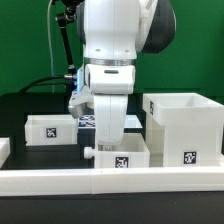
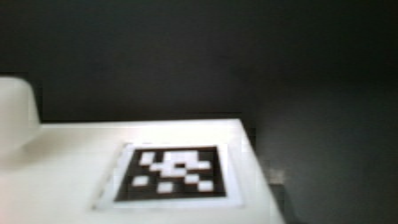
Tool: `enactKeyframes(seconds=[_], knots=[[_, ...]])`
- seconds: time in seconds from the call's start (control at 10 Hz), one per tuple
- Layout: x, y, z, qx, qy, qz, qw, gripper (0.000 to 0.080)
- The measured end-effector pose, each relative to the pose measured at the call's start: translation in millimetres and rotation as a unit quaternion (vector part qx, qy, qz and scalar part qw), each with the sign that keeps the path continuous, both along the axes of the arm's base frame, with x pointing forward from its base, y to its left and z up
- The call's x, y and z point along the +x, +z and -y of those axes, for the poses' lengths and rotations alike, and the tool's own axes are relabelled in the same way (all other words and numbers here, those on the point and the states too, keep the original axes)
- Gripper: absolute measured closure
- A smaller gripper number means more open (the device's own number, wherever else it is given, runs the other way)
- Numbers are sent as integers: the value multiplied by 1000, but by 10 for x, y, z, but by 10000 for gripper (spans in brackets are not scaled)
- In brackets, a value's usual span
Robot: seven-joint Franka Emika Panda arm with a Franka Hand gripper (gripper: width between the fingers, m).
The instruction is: Assemble drawer
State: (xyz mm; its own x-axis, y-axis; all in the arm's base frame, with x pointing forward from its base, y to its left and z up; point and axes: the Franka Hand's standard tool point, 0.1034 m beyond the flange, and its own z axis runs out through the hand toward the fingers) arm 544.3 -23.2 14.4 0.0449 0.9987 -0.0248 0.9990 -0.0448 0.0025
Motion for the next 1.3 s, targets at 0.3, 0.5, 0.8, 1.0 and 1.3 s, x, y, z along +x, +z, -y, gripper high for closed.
enactKeyframes(seconds=[0.3, 0.5, 0.8, 1.0, 1.3], knots=[[-11, -26, -63, 2, 8, 4, 1000, 758], [-8, -28, -109, 1, 19, 5, 1000, 758], [-6, -37, -96, 1, 16, 15, 1000, 758], [-7, -39, -136, 2, 21, 14, 1000, 758], [-5, -37, -205, 0, 19, 12, 1000, 758]])
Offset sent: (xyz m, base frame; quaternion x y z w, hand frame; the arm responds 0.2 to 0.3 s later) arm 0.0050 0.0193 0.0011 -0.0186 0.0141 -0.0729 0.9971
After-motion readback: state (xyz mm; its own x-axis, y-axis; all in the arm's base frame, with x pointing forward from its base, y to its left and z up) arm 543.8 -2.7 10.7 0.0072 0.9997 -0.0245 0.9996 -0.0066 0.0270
